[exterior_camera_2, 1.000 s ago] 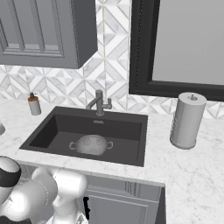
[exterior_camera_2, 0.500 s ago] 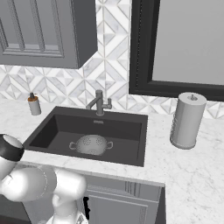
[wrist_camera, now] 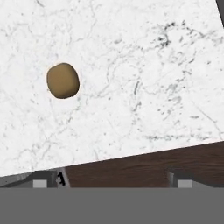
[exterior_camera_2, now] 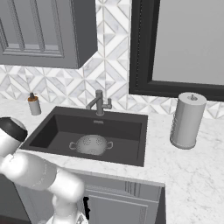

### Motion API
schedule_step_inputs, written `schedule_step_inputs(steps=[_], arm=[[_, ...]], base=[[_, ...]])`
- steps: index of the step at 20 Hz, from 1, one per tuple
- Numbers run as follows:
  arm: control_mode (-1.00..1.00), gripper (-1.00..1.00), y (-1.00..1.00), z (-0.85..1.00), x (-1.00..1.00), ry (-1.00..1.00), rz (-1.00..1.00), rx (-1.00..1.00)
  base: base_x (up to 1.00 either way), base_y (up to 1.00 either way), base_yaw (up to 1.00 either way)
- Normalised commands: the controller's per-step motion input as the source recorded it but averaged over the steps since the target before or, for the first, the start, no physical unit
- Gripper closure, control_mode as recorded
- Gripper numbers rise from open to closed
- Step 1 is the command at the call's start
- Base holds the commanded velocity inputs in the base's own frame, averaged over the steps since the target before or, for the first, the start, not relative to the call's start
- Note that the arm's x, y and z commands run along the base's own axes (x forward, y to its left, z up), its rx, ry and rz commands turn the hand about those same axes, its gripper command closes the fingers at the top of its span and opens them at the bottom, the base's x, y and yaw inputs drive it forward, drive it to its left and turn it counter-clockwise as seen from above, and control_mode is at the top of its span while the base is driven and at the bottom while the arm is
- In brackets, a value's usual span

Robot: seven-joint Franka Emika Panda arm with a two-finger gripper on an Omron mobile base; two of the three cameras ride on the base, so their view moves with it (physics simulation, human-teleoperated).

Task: Put the colander in the sink, put the kiwi in the colander, and turn on the sink faucet and pour water over the colander.

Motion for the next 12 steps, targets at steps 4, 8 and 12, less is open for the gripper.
schedule_step_inputs(steps=[4, 8, 12], arm=[[-1.0, -1.0, 0.1, -0.02, 0.24, 0.19, -0.01, -0.17], [-1.0, -1.0, 0.23, -0.08, 0.24, 0.13, 0.0, -0.18], [-1.0, -1.0, 0.32, -0.09, 0.32, 0.04, 0.0, -0.15]], base=[[0.0, 0.0, 0.0], [0.0, 0.0, 0.0], [0.0, 0.0, 0.0]])
